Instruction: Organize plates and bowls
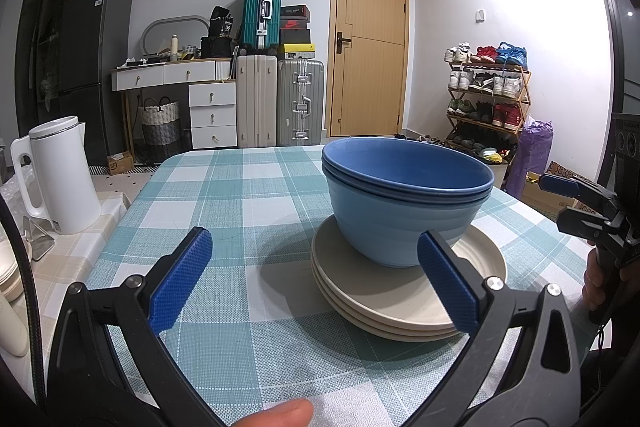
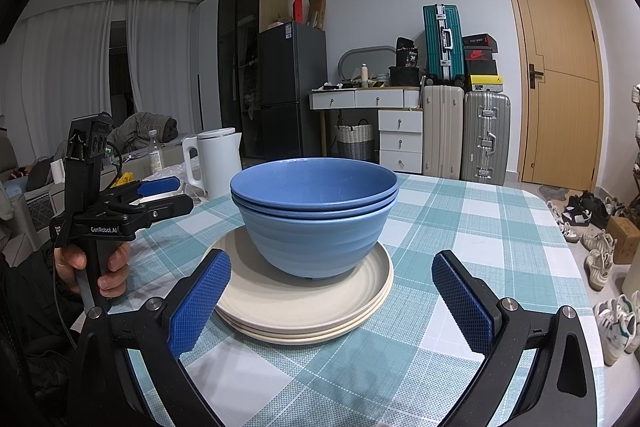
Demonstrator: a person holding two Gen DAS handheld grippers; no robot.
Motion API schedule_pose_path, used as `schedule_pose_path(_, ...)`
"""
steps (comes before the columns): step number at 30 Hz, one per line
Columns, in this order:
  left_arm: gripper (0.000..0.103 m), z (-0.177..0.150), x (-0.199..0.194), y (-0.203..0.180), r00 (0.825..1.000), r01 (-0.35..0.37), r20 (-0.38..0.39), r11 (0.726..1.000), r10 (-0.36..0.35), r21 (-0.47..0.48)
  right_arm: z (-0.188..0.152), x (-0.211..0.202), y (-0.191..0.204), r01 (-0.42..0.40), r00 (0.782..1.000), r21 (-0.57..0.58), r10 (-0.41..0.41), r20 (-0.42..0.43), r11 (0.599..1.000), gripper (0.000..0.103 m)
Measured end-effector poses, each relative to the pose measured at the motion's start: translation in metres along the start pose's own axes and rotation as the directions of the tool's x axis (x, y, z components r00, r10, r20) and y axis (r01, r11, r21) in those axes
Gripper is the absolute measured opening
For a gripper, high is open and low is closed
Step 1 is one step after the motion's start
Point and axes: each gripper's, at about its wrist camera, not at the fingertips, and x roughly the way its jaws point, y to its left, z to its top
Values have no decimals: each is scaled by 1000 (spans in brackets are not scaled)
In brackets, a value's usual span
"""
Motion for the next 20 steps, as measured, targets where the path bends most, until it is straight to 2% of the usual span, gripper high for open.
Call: schedule_pose_path(20, 103, 0, 0, 0, 1000, 1, 1, 1000, -1, 2, 0, 0, 0, -1, 1000, 0, 1, -1, 1000, 103)
